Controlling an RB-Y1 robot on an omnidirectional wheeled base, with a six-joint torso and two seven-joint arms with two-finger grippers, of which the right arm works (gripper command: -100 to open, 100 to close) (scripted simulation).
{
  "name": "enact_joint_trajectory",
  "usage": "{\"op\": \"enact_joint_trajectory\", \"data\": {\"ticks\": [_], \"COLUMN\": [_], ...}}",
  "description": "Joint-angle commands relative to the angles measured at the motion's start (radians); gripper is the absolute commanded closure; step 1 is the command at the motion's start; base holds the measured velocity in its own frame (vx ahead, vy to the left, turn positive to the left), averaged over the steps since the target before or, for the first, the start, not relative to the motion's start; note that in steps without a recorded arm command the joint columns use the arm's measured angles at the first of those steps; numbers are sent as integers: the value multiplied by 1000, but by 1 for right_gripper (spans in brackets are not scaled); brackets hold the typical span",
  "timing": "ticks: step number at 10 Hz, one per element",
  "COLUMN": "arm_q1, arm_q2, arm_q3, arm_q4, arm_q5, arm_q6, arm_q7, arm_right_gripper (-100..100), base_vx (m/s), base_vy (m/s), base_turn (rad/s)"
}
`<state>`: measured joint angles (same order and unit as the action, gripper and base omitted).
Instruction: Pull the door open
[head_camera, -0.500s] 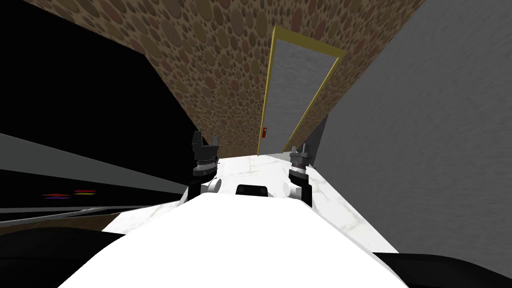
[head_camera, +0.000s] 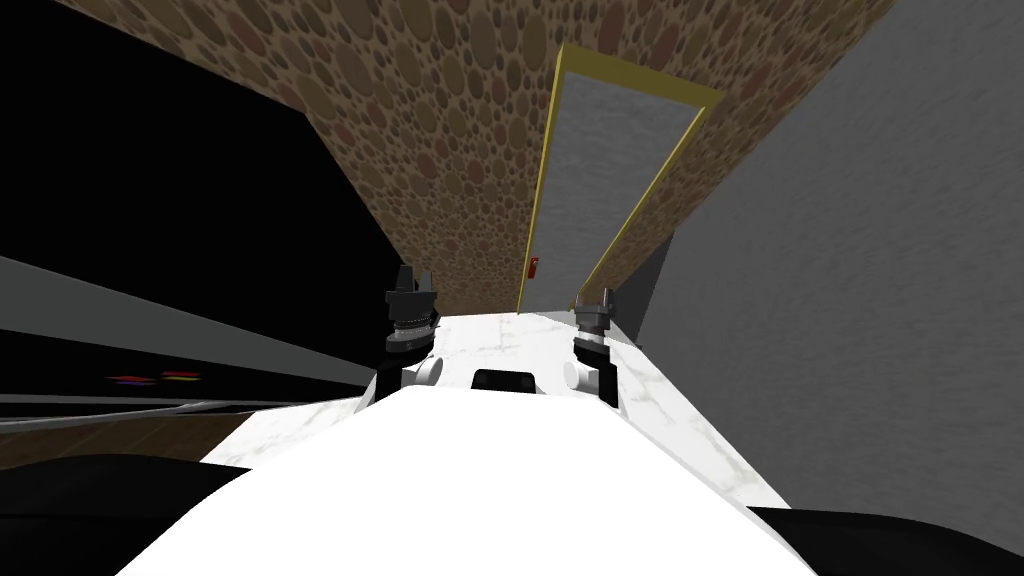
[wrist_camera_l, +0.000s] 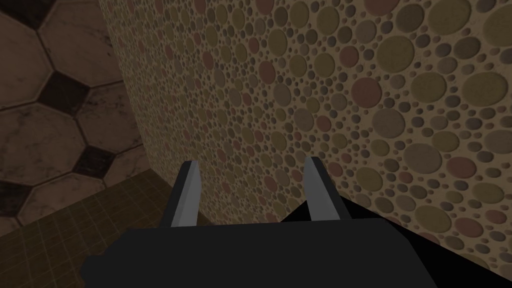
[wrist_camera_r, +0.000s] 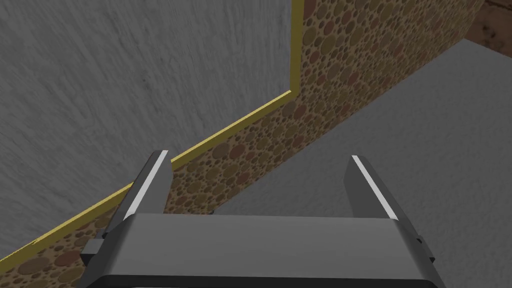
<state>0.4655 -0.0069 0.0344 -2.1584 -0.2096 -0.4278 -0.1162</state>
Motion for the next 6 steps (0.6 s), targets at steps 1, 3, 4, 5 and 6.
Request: {"op": "enact_joint_trajectory", "data": {"ticks": [1, 3, 4, 5, 6], "arm_q1": [-16, -35, -45, -56, -67], "arm_q2": [-12, -25, -31, -38, -45], "arm_q3": [6, 9, 12, 14, 16], "arm_q4": [39, 74, 94, 114, 134], "arm_q5": [-36, -75, -97, -120, -142], "arm_q6": [-7, -9, -10, -11, -12], "arm_q7": [-25, -50, -64, -78, -92], "arm_right_gripper": [-100, -100, -100, -100, -100], "base_vx": [136, 100, 66, 71, 86], "base_vy": [-63, -34, -33, -42, -51], "base_turn": [137, 101, 93, 122, 125]}}
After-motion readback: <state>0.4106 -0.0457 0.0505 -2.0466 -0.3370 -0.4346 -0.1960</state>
